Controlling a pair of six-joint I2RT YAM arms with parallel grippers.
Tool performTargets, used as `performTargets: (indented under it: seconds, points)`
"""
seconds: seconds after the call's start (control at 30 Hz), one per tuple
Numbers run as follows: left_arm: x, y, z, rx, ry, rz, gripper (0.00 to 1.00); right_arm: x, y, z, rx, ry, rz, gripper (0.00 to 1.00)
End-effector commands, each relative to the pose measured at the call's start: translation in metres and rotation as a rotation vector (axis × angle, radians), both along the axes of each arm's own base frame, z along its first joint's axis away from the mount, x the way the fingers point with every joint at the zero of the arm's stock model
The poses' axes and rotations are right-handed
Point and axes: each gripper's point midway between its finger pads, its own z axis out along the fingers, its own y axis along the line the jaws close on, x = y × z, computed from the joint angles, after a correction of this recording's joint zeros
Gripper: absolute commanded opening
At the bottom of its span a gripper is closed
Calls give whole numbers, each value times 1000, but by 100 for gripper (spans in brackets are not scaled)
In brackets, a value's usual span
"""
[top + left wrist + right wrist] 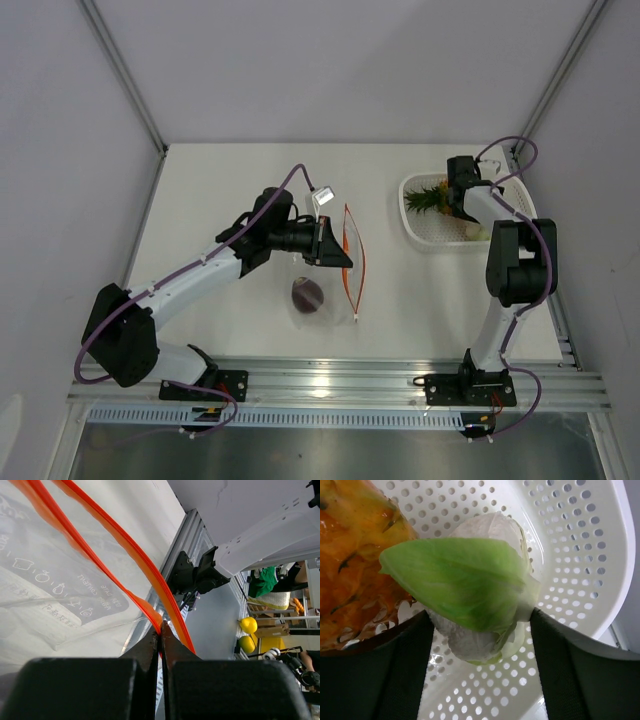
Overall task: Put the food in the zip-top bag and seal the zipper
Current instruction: Pick up the fake vegetable from the bin.
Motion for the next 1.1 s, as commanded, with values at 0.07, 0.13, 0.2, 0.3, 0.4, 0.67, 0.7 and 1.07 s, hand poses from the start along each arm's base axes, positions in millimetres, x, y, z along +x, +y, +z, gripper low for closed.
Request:
performTargets:
  seconds: [0.07,0.13,0.2,0.3,0.4,0.67,0.7,1.07]
  points:
    - [-1,0,13,-39,-27,-14,1,11,-10,21,-23,-94,-44,54]
    - [-1,0,12,-35,-25,-12,0,8,-9,29,-14,-110,-47,39]
    - [-1,0,12,-33,-22,-10,0,6,-8,35,-8,-122,-47,29]
    - [0,0,13,-34,-24,-4,1,1,-6,52,-1,-145,-37,19]
    - [1,0,13,-26,-24,-2,1,-5,-6,78,10,-188,-29,5]
    - [4,0,18,-15,-20,7,1,-17,24,142,175,-347,94,1]
    - [5,-1,22,-21,-26,8,1,-21,32,155,214,-381,126,1]
    - [15,-5,26,-6,-9,13,1,-75,196,221,744,-532,745,1]
